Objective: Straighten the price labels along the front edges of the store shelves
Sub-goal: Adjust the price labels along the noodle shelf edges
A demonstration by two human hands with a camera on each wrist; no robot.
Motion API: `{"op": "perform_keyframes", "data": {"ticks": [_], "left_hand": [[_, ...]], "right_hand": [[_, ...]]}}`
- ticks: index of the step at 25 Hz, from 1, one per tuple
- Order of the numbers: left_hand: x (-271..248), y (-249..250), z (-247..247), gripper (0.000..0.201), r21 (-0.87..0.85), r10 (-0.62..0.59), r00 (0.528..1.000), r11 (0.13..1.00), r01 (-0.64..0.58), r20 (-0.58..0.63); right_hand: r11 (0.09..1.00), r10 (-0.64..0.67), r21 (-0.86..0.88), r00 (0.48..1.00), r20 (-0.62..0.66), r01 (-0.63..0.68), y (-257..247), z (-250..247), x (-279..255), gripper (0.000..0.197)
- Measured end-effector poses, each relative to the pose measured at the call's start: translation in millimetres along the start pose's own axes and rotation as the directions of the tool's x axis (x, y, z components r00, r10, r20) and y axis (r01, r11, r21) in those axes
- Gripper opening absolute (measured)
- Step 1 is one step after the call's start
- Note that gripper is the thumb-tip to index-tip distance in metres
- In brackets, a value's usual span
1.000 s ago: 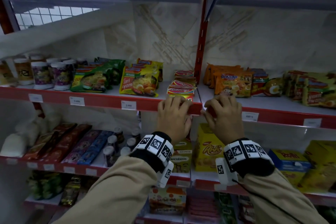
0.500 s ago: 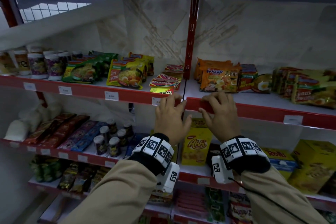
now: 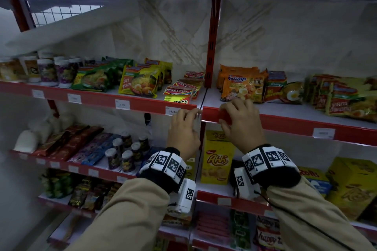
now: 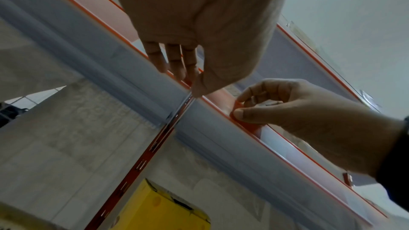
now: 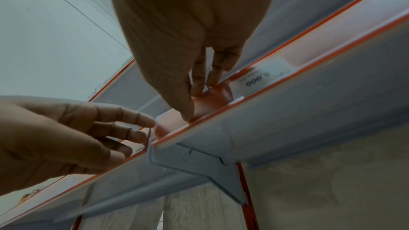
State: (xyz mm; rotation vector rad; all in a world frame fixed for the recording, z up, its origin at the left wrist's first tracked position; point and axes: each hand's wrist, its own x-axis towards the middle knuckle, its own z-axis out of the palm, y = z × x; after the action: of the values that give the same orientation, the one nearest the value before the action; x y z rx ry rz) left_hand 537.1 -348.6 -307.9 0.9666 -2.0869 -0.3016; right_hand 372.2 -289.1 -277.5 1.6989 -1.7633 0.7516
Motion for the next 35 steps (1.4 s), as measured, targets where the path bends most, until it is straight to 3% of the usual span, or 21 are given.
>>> {"op": "perform_keyframes", "data": {"ticks": [4, 6, 10, 13, 18, 25, 31, 35], "left_hand": [[3.1, 16.8, 6.6, 0.059, 0.152, 0.043, 0.992, 0.988, -0.024, -0.121], [7.9, 28.9, 13.6, 0.063, 0.192, 0.145, 0.973, 0.975, -0.111, -0.177], [13.9, 47.8, 32.4, 0.052, 0.247, 0.420, 0.904, 0.887, -0.391, -0.079], [17.1, 46.8, 37.9, 0.044, 0.230, 0.481, 0.872, 0.862, -0.451, -0.092], [27.3, 46.2, 34.2, 0.031, 0.207, 0.520, 0.852, 0.841, -0.499, -0.062], [36.6, 52.2, 34.6, 0.019, 0.186, 0.457, 0.889, 0.876, -0.446, -0.017], [32.7, 56.6, 40.3, 0.034, 0.138, 0.439, 0.897, 0.893, -0.429, -0.055], [32.3, 52.3, 38.5, 0.025, 0.116, 0.444, 0.894, 0.892, -0.437, -0.050]], "right_hand": [[0.999, 0.052, -0.008, 0.998, 0.035, -0.052, 13.0, -9.3, 0.2, 0.030], [0.997, 0.078, -0.015, 0.996, 0.044, -0.077, 23.3, -14.0, -3.1, 0.033], [0.992, 0.117, -0.047, 0.993, 0.010, -0.117, 44.6, -23.6, -11.9, 0.035], [0.988, 0.145, -0.049, 0.989, 0.006, -0.144, 54.8, -27.4, -18.5, 0.037], [0.997, 0.074, -0.006, 0.997, -0.019, -0.074, 58.3, -28.5, -24.5, 0.033], [0.999, 0.041, -0.001, 0.999, -0.012, -0.041, 52.6, -29.5, -24.6, 0.023], [0.992, 0.105, -0.075, 0.991, 0.080, -0.099, 48.6, -28.9, -23.0, 0.019], [0.992, 0.120, 0.029, 0.987, 0.106, -0.124, 53.7, -32.8, -16.4, 0.015]]}}
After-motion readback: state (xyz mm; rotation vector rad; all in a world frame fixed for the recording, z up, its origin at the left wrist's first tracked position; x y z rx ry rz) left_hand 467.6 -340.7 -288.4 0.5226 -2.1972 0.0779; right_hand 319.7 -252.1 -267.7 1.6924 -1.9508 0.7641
